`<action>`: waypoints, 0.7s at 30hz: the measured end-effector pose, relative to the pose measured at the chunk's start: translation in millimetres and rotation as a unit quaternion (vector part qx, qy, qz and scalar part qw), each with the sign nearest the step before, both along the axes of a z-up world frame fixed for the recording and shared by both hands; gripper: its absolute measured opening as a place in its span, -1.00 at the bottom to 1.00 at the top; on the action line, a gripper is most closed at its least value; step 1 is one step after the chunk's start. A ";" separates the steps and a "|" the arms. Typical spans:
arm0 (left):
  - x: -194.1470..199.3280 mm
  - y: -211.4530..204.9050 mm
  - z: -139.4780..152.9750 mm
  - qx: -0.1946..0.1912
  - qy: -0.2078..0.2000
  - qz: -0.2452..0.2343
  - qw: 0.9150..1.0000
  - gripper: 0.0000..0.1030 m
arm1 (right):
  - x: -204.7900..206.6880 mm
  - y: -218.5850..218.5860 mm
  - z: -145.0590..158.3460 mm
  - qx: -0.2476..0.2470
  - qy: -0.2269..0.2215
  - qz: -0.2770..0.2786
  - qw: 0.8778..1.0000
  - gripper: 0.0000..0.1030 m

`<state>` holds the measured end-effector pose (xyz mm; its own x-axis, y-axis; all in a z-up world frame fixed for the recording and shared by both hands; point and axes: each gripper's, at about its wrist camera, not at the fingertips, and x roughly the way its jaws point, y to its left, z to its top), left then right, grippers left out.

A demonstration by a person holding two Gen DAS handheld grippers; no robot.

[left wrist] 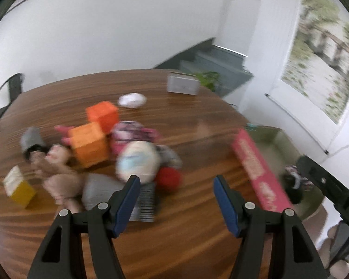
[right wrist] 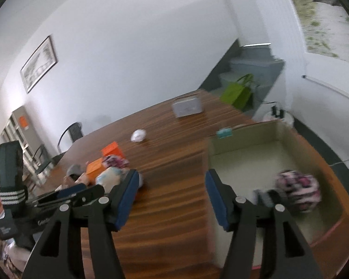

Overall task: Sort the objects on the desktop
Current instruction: 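Return both grippers from the bin to the table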

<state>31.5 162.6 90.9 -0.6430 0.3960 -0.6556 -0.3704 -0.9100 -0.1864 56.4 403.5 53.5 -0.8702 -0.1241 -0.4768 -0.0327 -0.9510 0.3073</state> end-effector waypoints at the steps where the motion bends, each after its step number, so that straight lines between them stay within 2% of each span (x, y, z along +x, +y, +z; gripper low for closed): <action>1: -2.3 -11.0 -1.3 -0.004 0.002 0.013 1.000 0.30 | -4.4 -8.8 -1.9 0.000 -0.004 0.010 1.000 0.25; 5: -9.8 -53.5 -7.5 -0.019 0.006 0.065 0.998 0.30 | -17.1 -36.3 -9.3 0.001 -0.018 0.040 0.999 0.27; 6: -11.2 -64.0 -9.2 -0.022 0.006 0.077 0.997 0.39 | -20.1 -42.2 -11.2 0.002 -0.021 0.047 0.999 0.29; 7: -12.1 -77.1 -11.8 -0.023 0.005 0.090 0.996 0.61 | -22.8 -47.4 -13.5 0.003 -0.026 0.052 0.998 0.30; 8: -12.1 -89.5 -14.5 -0.023 0.007 0.104 0.994 0.66 | -24.7 -51.7 -16.0 0.004 -0.030 0.057 0.998 0.32; 10: -11.1 -117.8 -20.8 -0.028 0.013 0.137 0.990 0.66 | -28.8 -59.3 -22.4 0.004 -0.041 0.065 0.997 0.34; 13: -20.6 -155.5 -31.6 -0.025 -0.011 0.189 0.982 0.66 | -36.6 -69.6 -33.2 0.002 -0.060 0.076 0.995 0.34; 16: -30.8 -185.1 -41.3 -0.008 -0.035 0.247 0.968 0.66 | -43.9 -80.4 -39.5 0.001 -0.069 0.088 0.994 0.34; 19: -39.2 -196.4 -51.6 -0.009 -0.057 0.271 0.961 0.66 | -47.2 -91.4 -43.1 0.010 -0.070 0.099 0.993 0.34; 21: -44.3 -195.8 -57.4 -0.019 -0.064 0.275 0.959 0.66 | -49.2 -95.7 -48.0 0.018 -0.074 0.101 0.992 0.34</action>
